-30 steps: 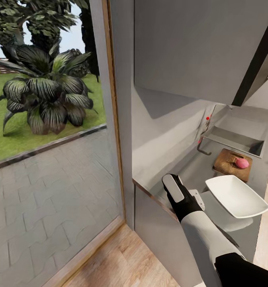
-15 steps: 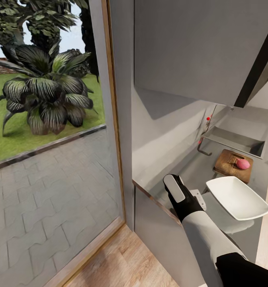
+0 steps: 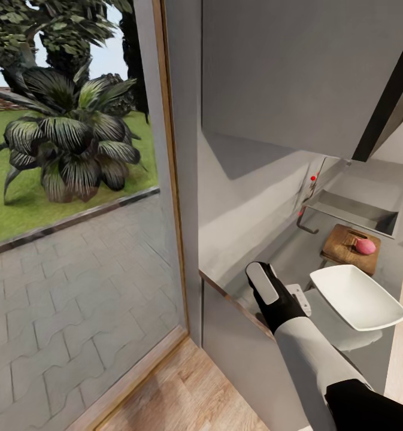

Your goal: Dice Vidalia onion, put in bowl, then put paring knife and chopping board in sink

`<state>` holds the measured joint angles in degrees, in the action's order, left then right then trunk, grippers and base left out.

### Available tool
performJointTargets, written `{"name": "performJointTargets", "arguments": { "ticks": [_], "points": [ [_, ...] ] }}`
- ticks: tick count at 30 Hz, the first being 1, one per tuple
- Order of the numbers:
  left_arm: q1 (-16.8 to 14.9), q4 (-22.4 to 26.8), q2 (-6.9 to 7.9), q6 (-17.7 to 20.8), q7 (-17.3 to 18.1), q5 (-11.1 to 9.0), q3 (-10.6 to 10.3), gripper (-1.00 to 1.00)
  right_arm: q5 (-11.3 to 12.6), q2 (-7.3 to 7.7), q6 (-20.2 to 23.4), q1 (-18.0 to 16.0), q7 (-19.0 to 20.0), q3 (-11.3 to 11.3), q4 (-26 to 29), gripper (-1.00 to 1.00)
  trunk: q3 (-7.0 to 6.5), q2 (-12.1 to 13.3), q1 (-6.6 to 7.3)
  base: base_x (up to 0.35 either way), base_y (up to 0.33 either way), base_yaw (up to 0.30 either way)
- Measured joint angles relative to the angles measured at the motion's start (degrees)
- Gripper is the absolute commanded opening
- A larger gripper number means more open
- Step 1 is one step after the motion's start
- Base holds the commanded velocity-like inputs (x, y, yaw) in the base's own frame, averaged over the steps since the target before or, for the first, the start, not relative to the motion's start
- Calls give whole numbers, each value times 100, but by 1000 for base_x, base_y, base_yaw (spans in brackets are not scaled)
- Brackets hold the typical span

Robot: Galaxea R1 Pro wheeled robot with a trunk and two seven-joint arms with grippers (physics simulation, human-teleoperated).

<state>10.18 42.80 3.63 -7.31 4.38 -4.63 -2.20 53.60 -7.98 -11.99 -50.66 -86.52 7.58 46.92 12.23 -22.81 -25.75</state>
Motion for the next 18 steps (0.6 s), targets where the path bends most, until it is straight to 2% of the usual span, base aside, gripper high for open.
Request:
{"name": "performJointTargets", "arguments": {
  "ticks": [18],
  "points": [
    [-1,-6,0,0,-1,2,0,100,1,22,0,0,-9,0,0,100,0,0,0,19,0,0]
  ]
}}
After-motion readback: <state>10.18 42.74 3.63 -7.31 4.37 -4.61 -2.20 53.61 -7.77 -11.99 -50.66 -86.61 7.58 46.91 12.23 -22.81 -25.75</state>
